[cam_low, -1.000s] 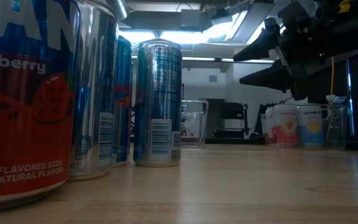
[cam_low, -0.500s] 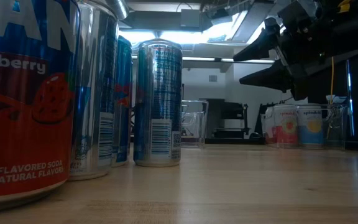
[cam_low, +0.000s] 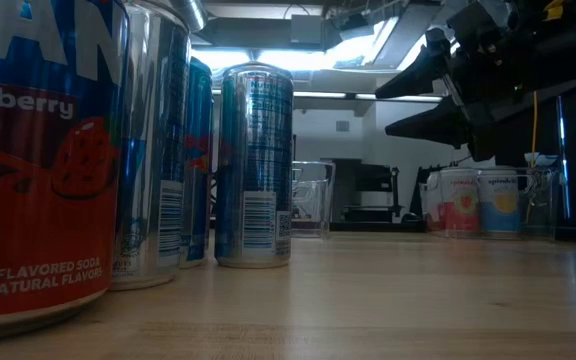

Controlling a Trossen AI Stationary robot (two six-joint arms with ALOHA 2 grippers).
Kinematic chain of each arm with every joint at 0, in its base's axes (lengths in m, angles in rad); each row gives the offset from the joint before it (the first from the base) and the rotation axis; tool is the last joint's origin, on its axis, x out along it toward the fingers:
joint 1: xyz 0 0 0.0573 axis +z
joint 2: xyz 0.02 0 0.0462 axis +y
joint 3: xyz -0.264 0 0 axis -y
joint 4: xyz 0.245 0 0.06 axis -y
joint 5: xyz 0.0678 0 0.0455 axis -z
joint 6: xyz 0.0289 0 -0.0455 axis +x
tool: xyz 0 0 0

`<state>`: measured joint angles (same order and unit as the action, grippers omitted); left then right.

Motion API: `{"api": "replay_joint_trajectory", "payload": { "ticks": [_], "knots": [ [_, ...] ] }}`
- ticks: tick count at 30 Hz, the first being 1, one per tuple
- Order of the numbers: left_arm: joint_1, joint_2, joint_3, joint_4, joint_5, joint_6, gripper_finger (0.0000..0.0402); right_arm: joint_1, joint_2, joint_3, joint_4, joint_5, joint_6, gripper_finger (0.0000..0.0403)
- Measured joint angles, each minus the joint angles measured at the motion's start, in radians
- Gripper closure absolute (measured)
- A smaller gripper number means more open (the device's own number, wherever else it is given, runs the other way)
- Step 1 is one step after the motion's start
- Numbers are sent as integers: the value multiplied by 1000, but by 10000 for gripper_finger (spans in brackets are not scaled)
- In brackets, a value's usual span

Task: Sort soda cans
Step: Put the blue soda can into the left transparent bin

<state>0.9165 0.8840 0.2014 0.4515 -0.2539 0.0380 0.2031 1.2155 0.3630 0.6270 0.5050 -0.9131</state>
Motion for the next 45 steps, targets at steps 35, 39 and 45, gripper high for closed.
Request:
{"api": "replay_joint_trajectory", "payload": {
  "ticks": [35,39,45],
  "knots": [
    [-47,-73,-178,129,-47,-10,163,0,0,0,0,0,10,81],
    [-47,-74,-190,138,-45,-11,163,0,0,0,0,6,10,81],
    [-46,-74,-191,145,-48,-23,142,0,0,0,0,9,10,81]
  ]
}}
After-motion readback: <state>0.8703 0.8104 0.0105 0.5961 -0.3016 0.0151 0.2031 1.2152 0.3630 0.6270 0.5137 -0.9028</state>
